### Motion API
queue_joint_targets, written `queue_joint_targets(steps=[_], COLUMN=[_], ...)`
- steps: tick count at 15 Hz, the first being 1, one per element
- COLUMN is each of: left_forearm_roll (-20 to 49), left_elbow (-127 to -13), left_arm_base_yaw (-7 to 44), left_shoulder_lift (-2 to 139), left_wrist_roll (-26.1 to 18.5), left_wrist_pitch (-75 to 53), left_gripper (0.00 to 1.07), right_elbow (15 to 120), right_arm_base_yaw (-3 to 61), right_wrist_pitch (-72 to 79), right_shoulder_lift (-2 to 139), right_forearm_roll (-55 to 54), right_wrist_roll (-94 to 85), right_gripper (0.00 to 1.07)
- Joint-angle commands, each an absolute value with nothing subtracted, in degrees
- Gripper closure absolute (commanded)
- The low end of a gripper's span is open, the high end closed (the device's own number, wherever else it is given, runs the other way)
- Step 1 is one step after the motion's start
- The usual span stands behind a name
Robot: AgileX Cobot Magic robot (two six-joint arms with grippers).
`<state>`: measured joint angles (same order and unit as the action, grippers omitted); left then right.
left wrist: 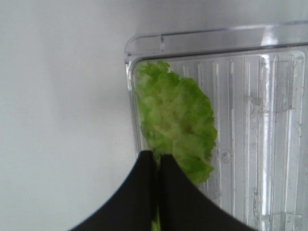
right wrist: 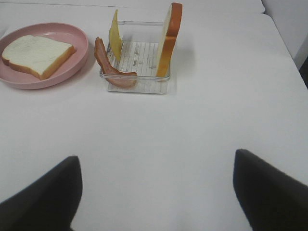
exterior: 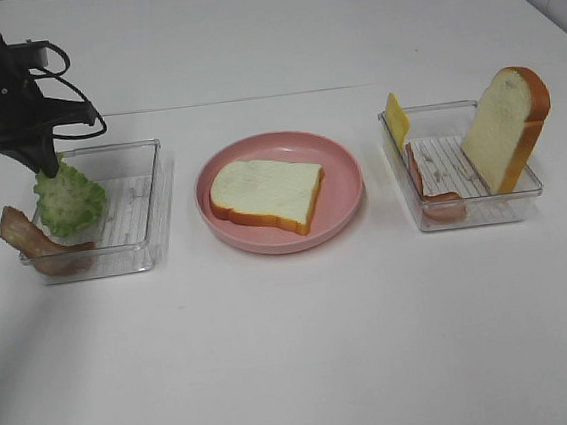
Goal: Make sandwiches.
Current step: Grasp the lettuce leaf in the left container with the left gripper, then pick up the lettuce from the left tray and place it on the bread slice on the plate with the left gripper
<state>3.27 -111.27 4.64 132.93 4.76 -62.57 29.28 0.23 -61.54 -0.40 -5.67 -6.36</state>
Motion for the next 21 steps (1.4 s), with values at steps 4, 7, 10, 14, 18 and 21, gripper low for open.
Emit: queue_joint_targets(steps=[4, 7, 10, 14, 18, 21], left_forearm_roll=[4.9, 9.1, 20.9, 41.3, 49.4, 54.3], left_elbow=[-111.3, -111.6, -111.9, -111.9, -111.9, -111.9], left_arm_base_yaw=[4.8, 4.8, 4.8, 5.6, 11.1, 17.2], left_shoulder_lift=[131.7, 128.9, 124.5, 124.0, 124.8, 128.5], left_wrist_roll=[4.5, 2.6, -2.2, -10.7, -14.3, -16.4], left_wrist_pitch=[-62.0, -61.8, -59.8, -57.6, -55.3, -54.1], left_gripper=[1.07, 1.07, 1.07, 1.07, 1.07, 1.07], right_elbow=[29.0, 29.0, 29.0, 29.0, 29.0, 29.0], right_arm_base_yaw=[0.0, 0.0, 0.0, 0.0, 0.0, 0.0], right_wrist_pitch=[-60.9, -60.9, -60.9, -60.9, -60.9, -60.9], right_shoulder_lift=[-1.1, -1.1, -1.1, -1.1, -1.1, -1.1], right_forearm_roll=[-5.5, -5.5, -5.5, -5.5, -5.5, -5.5], right_wrist_roll=[-6.6, -6.6, -6.6, -6.6, -6.6, -6.6], right_gripper=[0.27, 0.27, 0.27, 0.27, 0.27, 0.27])
